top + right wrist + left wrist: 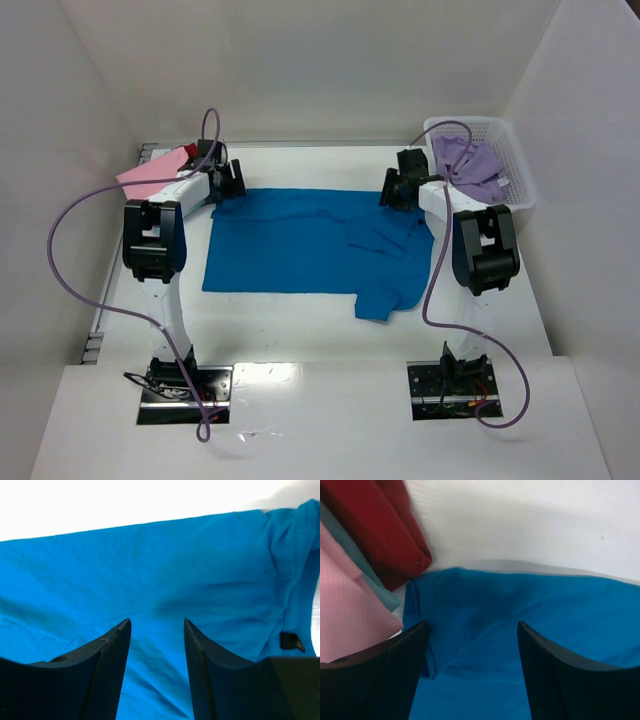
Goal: Fold and stack the t-shirts
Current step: Fold the flattened tshirt in 1/3 of the way
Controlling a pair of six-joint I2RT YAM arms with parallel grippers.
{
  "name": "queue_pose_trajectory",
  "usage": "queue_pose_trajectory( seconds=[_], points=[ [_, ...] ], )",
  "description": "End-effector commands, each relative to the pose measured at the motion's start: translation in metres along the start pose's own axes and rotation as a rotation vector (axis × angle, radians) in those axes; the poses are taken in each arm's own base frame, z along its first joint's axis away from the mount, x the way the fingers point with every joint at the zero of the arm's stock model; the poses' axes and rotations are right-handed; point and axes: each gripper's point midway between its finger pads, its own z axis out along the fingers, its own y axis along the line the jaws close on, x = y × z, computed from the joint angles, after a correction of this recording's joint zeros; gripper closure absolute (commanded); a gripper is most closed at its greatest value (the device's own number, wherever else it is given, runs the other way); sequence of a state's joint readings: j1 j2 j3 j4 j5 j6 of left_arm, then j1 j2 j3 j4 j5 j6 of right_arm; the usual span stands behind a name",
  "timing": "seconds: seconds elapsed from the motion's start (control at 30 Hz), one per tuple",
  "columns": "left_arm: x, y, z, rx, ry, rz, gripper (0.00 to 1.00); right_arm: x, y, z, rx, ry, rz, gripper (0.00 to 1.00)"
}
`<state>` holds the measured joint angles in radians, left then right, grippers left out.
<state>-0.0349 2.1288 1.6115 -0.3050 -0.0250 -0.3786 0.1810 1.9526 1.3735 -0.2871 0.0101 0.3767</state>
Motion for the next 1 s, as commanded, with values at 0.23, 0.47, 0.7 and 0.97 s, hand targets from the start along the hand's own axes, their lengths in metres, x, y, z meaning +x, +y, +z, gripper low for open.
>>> queue_pose_trajectory(
  seconds=[0.23,0.47,0.7,0.97],
  points=[
    [-0.030,0.014,-0.012,-0.113,-0.104,-0.045,0.44,0.000,0.002,0.011,-0.019,-0.008,-0.013,0.47],
    [-0.036,0.023,0.000,-0.175,-0.103,-0.054,0.54,-0.002,0.003,0.016,-0.019,-0.006,-0.013,0.47],
    [-0.042,0.025,-0.011,-0.195,-0.112,-0.045,0.32,-0.006,0.003,0.020,-0.010,-0.010,-0.013,0.46],
    [-0.019,0.027,-0.003,-0.164,-0.035,-0.046,0.44,-0.008,0.004,0.024,-0.011,-0.011,-0.013,0.46]
  ],
)
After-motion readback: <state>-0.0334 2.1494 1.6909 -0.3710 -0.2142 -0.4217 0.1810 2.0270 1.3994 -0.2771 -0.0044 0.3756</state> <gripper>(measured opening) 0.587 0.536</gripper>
